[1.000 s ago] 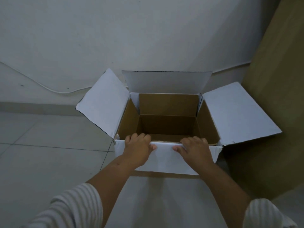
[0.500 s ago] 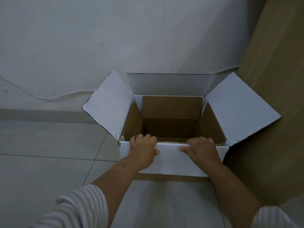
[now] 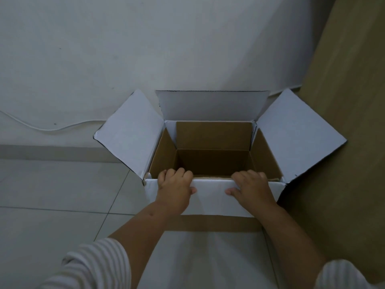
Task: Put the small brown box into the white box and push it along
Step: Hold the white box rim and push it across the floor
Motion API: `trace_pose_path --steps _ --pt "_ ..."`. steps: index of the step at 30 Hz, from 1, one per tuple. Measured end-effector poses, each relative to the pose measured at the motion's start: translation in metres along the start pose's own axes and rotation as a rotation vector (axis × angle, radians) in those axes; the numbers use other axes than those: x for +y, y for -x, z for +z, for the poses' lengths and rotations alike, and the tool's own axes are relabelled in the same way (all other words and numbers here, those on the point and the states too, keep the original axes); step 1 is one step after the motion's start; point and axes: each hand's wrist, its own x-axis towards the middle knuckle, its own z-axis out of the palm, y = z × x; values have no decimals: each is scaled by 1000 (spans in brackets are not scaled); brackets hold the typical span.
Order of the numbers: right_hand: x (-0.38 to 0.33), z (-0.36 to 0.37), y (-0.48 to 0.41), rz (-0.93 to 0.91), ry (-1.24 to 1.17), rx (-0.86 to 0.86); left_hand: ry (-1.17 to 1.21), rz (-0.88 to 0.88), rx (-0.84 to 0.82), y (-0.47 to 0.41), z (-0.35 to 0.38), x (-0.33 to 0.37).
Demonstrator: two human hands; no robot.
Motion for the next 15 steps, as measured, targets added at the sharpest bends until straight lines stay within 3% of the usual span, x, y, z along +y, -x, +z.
trace_pose_path --steps 15 --pt "4 -2 -14 20 -15 -33 2 13 -9 -17 4 -2"
